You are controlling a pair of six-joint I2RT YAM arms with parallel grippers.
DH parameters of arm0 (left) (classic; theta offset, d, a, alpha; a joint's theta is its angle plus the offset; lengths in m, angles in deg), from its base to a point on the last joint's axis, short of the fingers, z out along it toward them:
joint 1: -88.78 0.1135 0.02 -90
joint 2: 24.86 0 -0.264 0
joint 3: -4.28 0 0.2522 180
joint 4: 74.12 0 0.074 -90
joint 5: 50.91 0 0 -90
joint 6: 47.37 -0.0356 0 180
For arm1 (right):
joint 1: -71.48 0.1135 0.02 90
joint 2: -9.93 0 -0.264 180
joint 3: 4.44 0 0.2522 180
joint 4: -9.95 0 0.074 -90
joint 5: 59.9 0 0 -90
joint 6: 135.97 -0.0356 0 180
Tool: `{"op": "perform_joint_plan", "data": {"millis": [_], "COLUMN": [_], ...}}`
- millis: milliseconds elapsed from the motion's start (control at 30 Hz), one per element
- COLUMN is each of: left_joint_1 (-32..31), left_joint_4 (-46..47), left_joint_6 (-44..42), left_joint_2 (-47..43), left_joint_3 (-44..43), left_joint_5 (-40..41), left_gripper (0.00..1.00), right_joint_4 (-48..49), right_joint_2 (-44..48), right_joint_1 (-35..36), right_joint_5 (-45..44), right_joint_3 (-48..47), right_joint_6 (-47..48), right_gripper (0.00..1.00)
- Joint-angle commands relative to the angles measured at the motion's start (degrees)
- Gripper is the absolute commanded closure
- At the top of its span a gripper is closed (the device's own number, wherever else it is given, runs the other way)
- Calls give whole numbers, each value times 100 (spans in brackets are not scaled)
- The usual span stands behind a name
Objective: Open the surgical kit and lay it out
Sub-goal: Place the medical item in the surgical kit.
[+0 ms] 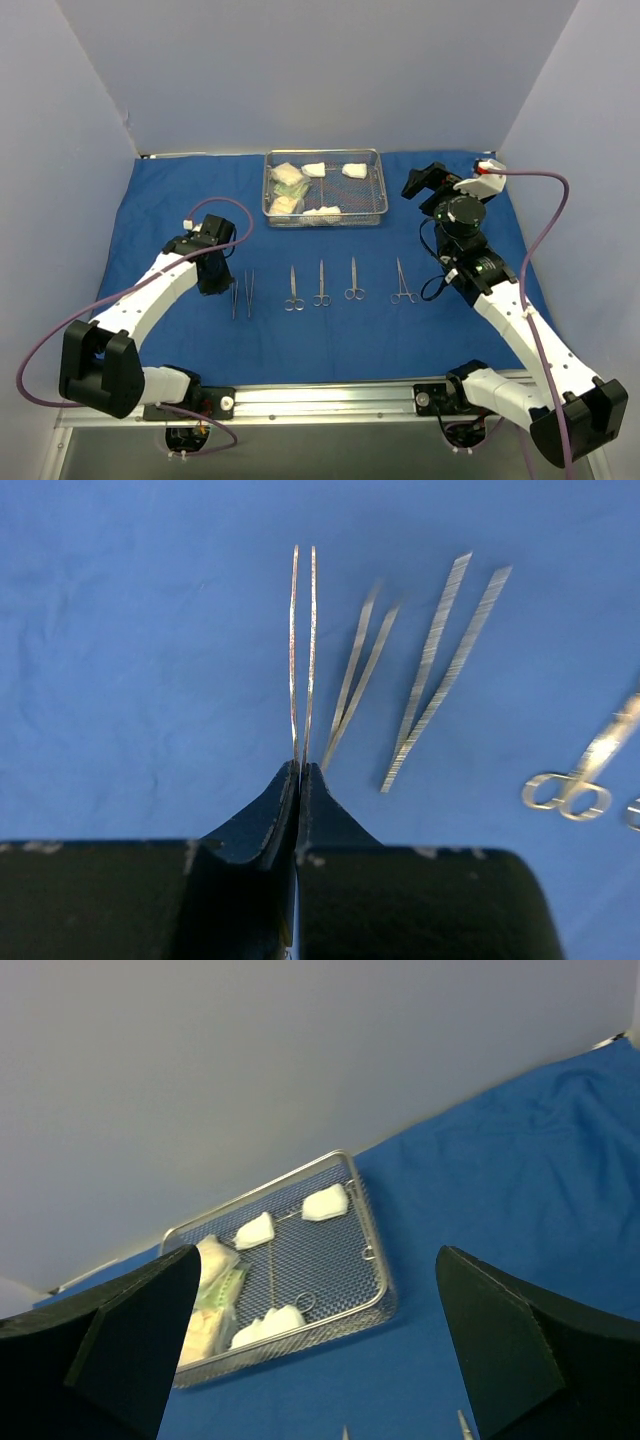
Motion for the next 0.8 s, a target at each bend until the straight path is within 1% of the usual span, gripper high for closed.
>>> {"op": "perform_joint_plan", "data": {"millis": [0,233,367,533,567,767], "left_joint_1": [54,54,63,54,45,54], "left_joint_4": [-193,-26,-8,-34,-139,-491], "left_joint_6": [286,463,498,428,410,243], "left_joint_2": [177,256,326,651,791,994], "left_joint_3": [208,525,578,491,447,130], "left_joint_5": [-72,-317,-291,-423,-432,-633], "left_gripper": [98,98,98,98,98,98], "right_joint_4": [30,-40,-31,-119,-119,-146], "right_joint_2": [91,-251,-313,-304,-287,-225], "right_joint_1": [-197,-548,-645,-707,-725,-795], "right_joint_5": [153,619,768,777,786,751], "right_joint_3": [95,-2,7,15,15,42], "right_joint_6": [97,-9,-53,-53,-35,-9], "right_gripper": [0,0,0,0,0,0]}}
